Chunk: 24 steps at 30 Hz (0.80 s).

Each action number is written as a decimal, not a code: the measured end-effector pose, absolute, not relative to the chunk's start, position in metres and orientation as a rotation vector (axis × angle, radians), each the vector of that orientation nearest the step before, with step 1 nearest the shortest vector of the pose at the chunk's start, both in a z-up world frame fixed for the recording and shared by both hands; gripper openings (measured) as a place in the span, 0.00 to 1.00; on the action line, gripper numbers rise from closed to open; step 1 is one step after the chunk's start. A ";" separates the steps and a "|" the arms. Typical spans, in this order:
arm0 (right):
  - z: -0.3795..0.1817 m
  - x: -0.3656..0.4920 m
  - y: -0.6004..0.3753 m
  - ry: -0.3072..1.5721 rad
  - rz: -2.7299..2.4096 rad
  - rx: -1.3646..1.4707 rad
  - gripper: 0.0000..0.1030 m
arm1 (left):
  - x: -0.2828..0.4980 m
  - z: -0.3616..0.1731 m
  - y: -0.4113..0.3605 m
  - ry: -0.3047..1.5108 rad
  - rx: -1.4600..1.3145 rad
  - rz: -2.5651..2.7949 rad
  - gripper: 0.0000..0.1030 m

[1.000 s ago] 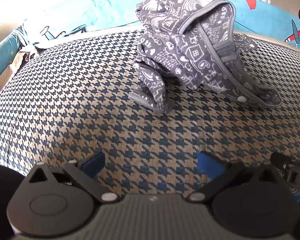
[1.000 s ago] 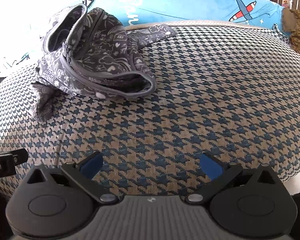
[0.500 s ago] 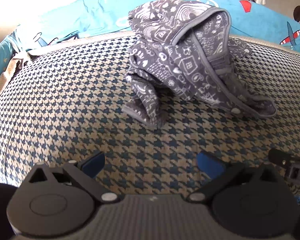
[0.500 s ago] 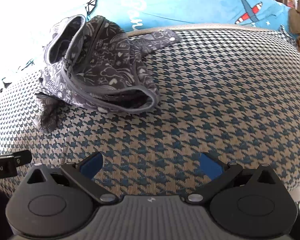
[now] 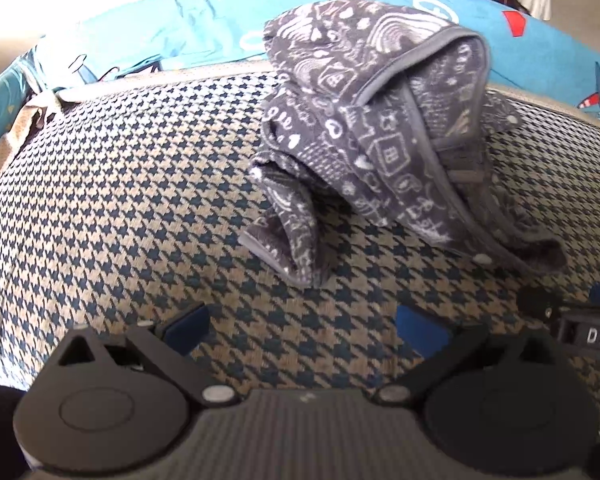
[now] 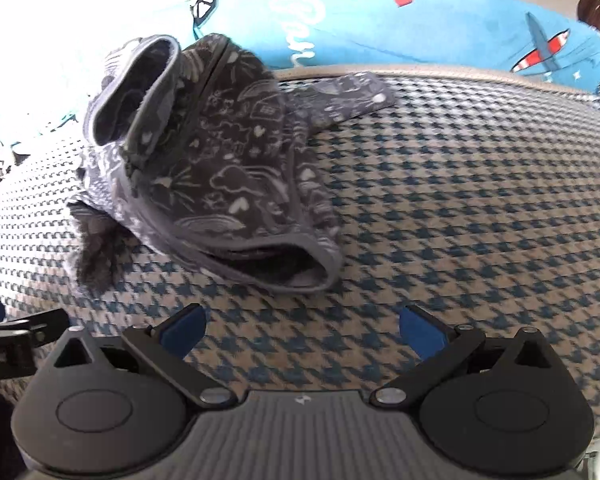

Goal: Fold clothes

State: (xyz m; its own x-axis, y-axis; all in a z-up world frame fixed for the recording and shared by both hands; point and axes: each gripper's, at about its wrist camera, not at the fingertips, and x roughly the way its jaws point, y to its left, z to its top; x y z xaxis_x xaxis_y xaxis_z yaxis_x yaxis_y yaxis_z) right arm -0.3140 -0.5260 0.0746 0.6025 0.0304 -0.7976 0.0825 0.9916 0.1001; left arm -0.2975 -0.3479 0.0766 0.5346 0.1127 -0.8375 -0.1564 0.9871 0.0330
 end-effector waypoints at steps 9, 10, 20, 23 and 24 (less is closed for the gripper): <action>0.066 -0.307 -0.512 0.947 0.021 0.113 1.00 | -0.298 0.060 -0.349 1.022 -0.040 0.174 1.00; 0.066 -0.307 -0.511 0.947 0.024 0.110 1.00 | -0.297 0.059 -0.348 1.024 -0.042 0.174 1.00; 0.062 -0.308 -0.515 0.951 0.000 0.097 1.00 | -0.299 0.058 -0.348 1.020 -0.047 0.179 1.00; 0.062 -0.308 -0.515 0.952 -0.003 0.093 1.00 | -0.301 0.059 -0.346 1.019 -0.049 0.178 1.00; 0.062 -0.307 -0.516 0.955 -0.004 0.094 1.00 | -0.301 0.059 -0.346 1.019 -0.049 0.177 1.00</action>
